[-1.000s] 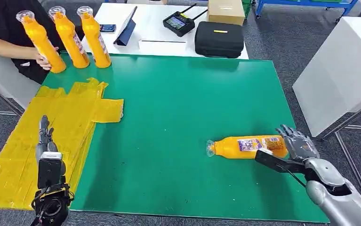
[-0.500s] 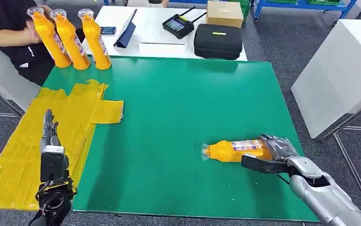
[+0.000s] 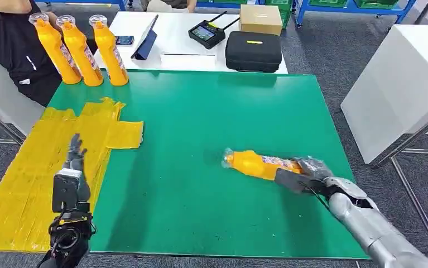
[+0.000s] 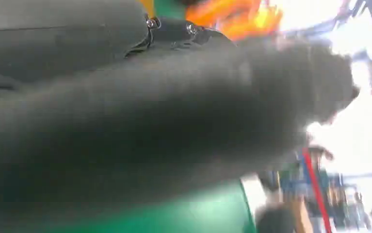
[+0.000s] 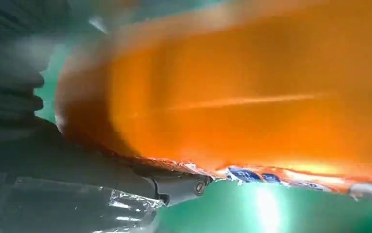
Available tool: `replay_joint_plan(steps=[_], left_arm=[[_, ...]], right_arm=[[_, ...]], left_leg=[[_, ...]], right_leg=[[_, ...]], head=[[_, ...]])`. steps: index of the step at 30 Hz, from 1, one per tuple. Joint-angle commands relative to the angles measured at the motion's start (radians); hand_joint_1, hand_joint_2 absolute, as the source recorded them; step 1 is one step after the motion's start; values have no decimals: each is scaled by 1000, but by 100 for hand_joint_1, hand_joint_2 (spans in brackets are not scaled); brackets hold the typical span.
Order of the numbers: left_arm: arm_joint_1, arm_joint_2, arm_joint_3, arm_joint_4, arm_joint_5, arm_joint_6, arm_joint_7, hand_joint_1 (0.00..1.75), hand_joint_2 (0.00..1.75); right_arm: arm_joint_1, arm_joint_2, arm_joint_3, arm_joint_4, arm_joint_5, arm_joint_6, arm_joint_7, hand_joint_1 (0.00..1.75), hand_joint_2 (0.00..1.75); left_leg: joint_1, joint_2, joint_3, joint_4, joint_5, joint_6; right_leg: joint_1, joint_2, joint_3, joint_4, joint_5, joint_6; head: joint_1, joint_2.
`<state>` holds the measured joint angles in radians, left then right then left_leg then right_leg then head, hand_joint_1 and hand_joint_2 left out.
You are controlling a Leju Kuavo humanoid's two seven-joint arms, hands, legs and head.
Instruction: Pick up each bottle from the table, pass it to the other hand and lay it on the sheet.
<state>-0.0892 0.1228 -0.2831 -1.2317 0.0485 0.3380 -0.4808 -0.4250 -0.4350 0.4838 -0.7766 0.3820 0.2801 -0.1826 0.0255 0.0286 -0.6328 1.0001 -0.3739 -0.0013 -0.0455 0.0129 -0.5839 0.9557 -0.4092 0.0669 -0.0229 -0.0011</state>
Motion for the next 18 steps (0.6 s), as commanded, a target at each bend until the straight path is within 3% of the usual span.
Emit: replay_joint_plan(steps=[1,6,9,11,18], left_arm=[[21,-15,-30,-66,223,-247,43,0,175],[19,-11,-32,-65,225,-244,45,0,175],[18,-10,-31,-64,225,-244,45,0,175],[14,-26,-41,-71,290,-339,62,0,175],[-49,-70,-159,-52,269,-346,62,0,175]], right_arm=[[30,203,-56,-124,-288,61,-40,175,175],[31,187,-42,-117,-310,53,-45,175,175],[33,183,-41,-116,-312,54,-48,175,175],[22,239,-38,-125,-356,60,-100,175,175],[-16,461,57,-92,-376,-81,-61,175,175]], left_leg=[[1,1,-1,-1,0,2],[0,-5,-15,0,6,2],[0,-10,-16,0,6,3],[-1,-13,-19,0,6,3],[-1,-10,-19,1,4,2]], right_leg=[[1,2,-1,0,1,-4],[0,-3,-11,1,4,2],[0,-8,-11,1,2,2],[-1,-11,-12,2,2,2],[0,-7,-14,3,2,-1]], head=[[0,0],[-1,0],[0,0],[0,0],[0,0]])
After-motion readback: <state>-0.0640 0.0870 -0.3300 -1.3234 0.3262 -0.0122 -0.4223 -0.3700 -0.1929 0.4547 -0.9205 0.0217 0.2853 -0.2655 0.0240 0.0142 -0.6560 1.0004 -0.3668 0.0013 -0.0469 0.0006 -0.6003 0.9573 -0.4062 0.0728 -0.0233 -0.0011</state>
